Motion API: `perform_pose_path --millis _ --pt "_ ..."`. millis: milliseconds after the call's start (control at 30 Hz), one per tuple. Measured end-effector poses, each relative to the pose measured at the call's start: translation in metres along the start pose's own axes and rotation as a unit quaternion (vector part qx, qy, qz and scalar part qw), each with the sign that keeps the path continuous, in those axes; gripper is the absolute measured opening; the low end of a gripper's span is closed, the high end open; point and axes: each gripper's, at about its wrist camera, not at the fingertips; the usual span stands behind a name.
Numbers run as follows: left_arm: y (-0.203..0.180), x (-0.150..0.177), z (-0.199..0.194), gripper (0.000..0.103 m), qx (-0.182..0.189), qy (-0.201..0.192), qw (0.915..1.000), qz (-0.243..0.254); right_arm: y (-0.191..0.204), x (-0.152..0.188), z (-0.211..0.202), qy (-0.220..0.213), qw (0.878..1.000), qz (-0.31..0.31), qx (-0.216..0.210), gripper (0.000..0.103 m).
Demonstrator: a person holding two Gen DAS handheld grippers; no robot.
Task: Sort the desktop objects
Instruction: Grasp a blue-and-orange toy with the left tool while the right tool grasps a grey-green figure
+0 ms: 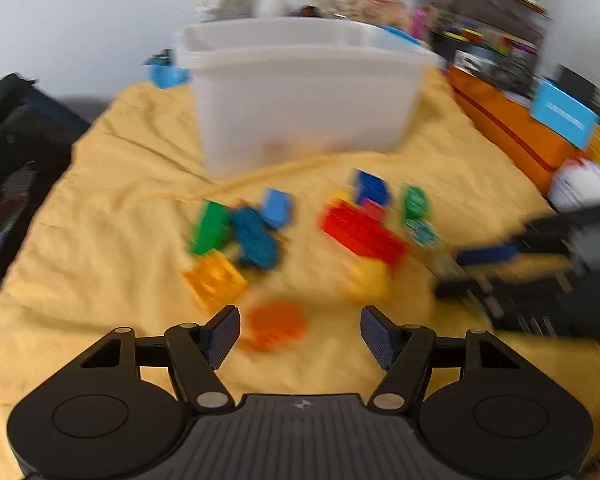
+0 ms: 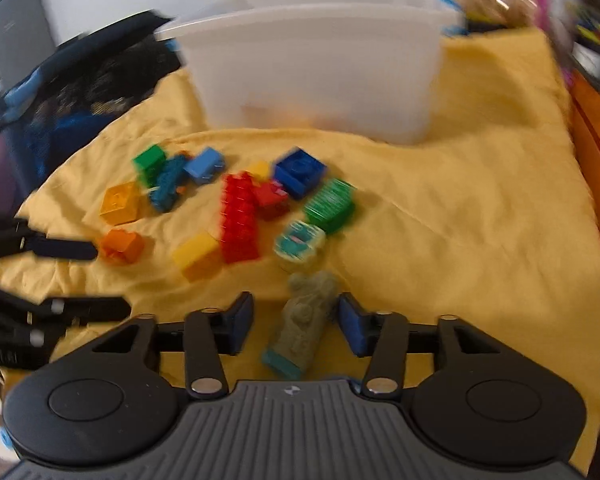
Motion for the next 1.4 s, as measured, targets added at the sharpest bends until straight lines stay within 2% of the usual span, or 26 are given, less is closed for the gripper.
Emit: perform_pose_path --millis 100,167,233,333,433,533,600,633,733,833,933,1133,1233,1400 --pt "0.015 -0.015 0.006 0.069 0.018 -0.012 0.9992 -0.033 0.019 0.003 0.0 -0.003 0.997 -0.073 0.007 0.036" --pt "0.016 -0.029 0.015 0.068 0.02 -0.021 0.9988 -0.039 0.026 0.009 -0.003 -0.001 0.995 -0.097 0.008 0.037" --pt "0.013 -0.039 0.034 0.045 0.009 0.004 0.9991 -0.04 0.025 0.014 -0.006 0.001 0.996 -0.089 0.011 0.037" --pt "0.015 -0.044 0.058 0.044 -0.015 0.036 0.9976 -0.058 0.021 0.019 -0.01 0.007 0.997 -0.071 0.012 0.037" --pt "0.017 -0.047 0.069 0.044 -0.031 0.042 0.9973 -0.051 0.02 0.021 -0.013 0.007 0.997 -0.068 0.022 0.037" --pt "0.025 -0.046 0.074 0.045 -0.034 0.04 0.997 -0.058 0.019 0.021 -0.015 -0.001 0.998 -0.06 0.033 0.042" --pt "0.027 -0.045 0.075 0.038 -0.031 0.034 0.9979 -0.045 0.019 0.02 -0.013 0.002 0.998 -0.057 0.034 0.045" --pt "0.026 -0.045 0.075 0.031 -0.033 0.033 0.9985 -0.03 0.02 0.02 -0.012 0.005 0.998 -0.058 0.032 0.045" --pt "0.027 -0.044 0.072 0.023 -0.015 0.034 0.9991 -0.018 0.023 0.02 -0.006 0.007 0.998 -0.061 0.03 0.043" --pt "0.024 -0.034 0.054 0.023 0.005 0.03 0.9994 -0.015 0.024 0.019 -0.003 0.004 0.998 -0.06 0.029 0.044" --pt "0.012 -0.02 0.032 0.023 0.015 0.021 0.9995 0.018 0.025 0.018 -0.002 0.003 0.998 -0.064 0.023 0.033" --pt "-0.007 -0.004 0.004 0.022 0.052 0.015 0.9981 0.028 0.029 0.02 -0.008 0.0 0.997 -0.072 0.016 0.033" --pt "-0.014 0.003 0.001 0.022 0.054 0.018 0.998 0.028 0.03 0.022 -0.014 -0.003 0.997 -0.076 0.001 0.033" --pt "-0.018 0.017 0.007 0.022 0.054 0.033 0.9976 0.027 0.032 0.027 -0.009 0.005 0.996 -0.086 0.002 0.034"
Point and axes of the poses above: each gripper's, at about its wrist camera, not at the fingertips, and z roughly the way its jaws point, y to its left, x to its underside, and after that the axes turned 8 degrees about z, right-handed
